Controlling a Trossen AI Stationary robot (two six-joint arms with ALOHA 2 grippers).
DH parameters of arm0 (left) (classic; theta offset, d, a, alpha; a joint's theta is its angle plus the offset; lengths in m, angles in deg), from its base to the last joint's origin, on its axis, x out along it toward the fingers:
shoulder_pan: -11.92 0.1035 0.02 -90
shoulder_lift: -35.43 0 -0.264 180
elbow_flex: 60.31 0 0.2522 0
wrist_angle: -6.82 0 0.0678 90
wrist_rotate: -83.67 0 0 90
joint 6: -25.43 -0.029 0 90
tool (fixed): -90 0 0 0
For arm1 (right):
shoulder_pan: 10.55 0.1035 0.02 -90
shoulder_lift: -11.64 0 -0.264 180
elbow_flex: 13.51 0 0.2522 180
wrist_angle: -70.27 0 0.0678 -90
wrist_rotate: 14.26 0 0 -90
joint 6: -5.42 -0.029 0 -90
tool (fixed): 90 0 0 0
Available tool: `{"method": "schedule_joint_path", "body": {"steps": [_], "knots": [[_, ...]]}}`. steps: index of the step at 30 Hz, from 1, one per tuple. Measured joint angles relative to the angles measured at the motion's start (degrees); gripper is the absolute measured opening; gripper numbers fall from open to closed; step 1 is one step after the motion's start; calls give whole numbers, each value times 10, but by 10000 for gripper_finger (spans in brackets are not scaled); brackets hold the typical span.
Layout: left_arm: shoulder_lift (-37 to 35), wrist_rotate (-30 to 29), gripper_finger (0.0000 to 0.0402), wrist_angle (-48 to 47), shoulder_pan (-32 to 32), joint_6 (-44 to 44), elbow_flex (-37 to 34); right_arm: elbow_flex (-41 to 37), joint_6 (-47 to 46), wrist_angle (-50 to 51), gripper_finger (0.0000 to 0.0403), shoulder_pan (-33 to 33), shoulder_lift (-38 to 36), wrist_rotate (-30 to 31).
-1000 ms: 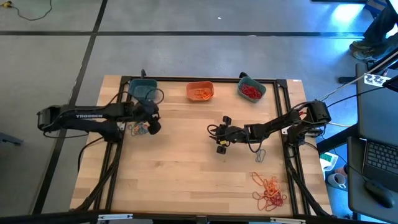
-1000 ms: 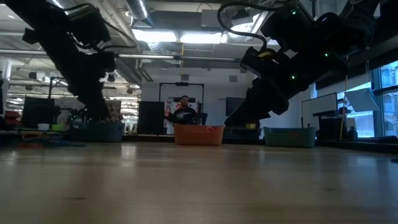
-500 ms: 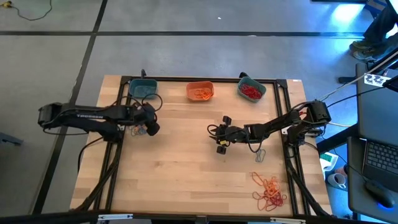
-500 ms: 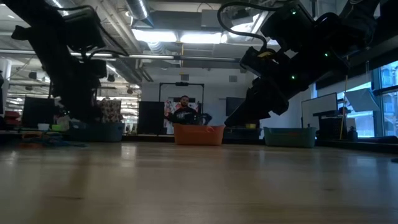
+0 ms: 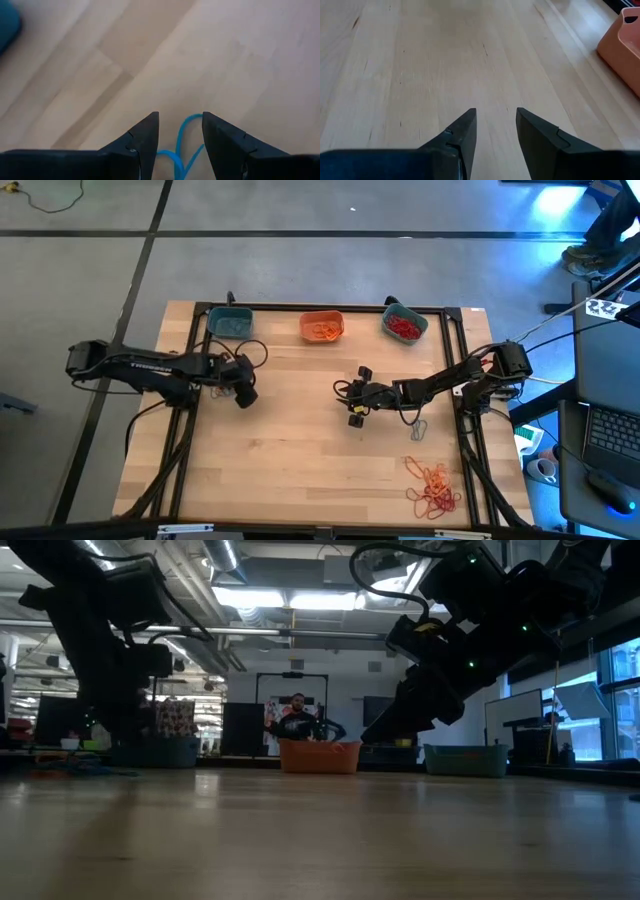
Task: Sort rubber bands into baskets
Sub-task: Put the blue rubber band into the blue bin
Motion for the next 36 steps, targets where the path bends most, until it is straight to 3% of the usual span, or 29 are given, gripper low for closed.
{"method": "schedule_joint_path", "body": {"steps": [13, 26, 36], "knots": [[93, 0, 141, 19, -9, -13, 0, 0, 0, 0, 140, 0, 0, 0], [109, 0, 11, 46, -9, -54, 1, 0, 0, 0, 140, 0, 0, 0], [110, -64, 2, 69, -7, -94, -1, 0, 0, 0, 140, 0, 0, 0]]}}
